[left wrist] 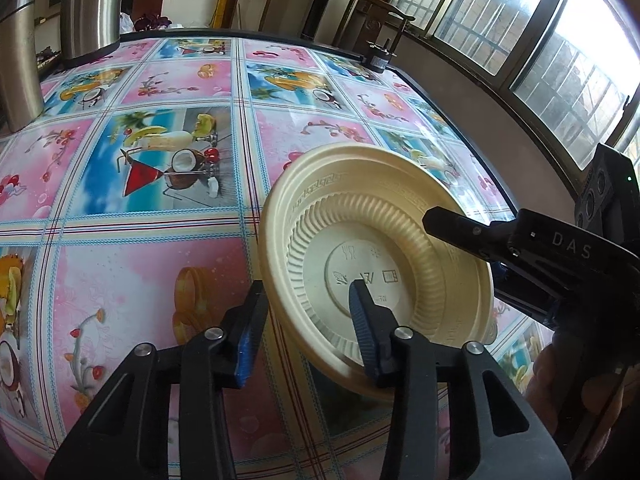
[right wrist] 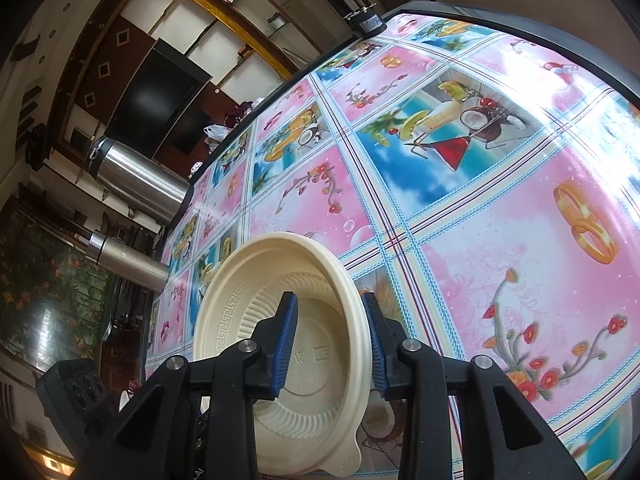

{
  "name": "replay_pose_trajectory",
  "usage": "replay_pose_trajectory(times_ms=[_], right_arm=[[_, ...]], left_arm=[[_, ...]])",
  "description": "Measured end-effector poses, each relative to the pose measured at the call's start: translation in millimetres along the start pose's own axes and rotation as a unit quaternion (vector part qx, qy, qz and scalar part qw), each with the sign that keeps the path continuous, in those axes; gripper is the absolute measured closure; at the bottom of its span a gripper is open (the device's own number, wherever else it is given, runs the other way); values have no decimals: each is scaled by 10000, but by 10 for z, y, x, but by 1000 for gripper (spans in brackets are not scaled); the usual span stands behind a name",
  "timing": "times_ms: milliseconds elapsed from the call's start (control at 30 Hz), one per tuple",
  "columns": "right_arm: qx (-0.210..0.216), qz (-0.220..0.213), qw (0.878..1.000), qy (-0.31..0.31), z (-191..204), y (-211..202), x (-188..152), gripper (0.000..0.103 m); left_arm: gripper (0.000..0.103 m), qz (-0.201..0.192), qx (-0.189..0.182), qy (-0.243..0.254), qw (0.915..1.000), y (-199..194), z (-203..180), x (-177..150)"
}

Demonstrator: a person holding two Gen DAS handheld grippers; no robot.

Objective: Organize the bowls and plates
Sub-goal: 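Close the left tool on the cream ribbed bowl rim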

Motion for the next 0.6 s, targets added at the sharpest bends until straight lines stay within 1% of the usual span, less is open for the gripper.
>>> replay_pose_trajectory(times_ms=[67, 133, 200, 300, 367, 600], right_arm=[[-11, 31, 10000, -40, 15, 15, -7, 79], [-33, 58, 9999, -86, 32, 27, -18, 82], [-93, 44, 9998, -167, 53, 27, -25, 88], [-112, 43, 9997, -192, 56, 35, -26, 89], [-131, 50, 9997, -203, 55, 40, -26, 91], [-195, -6, 9996, -224, 47, 38, -24, 91]], left_arm=[[70, 16, 4, 2, 10000, 3, 1, 0], [70, 25, 19, 5, 10000, 2, -1, -4], [70, 21, 58, -15, 10000, -4, 7, -5], [73, 25, 68, -56, 10000, -12, 31, -3], [73, 27, 96, -49, 9999, -18, 29, -5], [75, -50, 167, 66, 9998, -69, -15, -2]])
Point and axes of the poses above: each gripper's, at about its wrist camera, not at the fingertips, and y roughly the way its jaws point, z to its left, x to its top, the point moved 1 cm from there along y, roughly the way its jaws point, and after that the axes turned 7 degrees about -x, right-handed, at the moved point
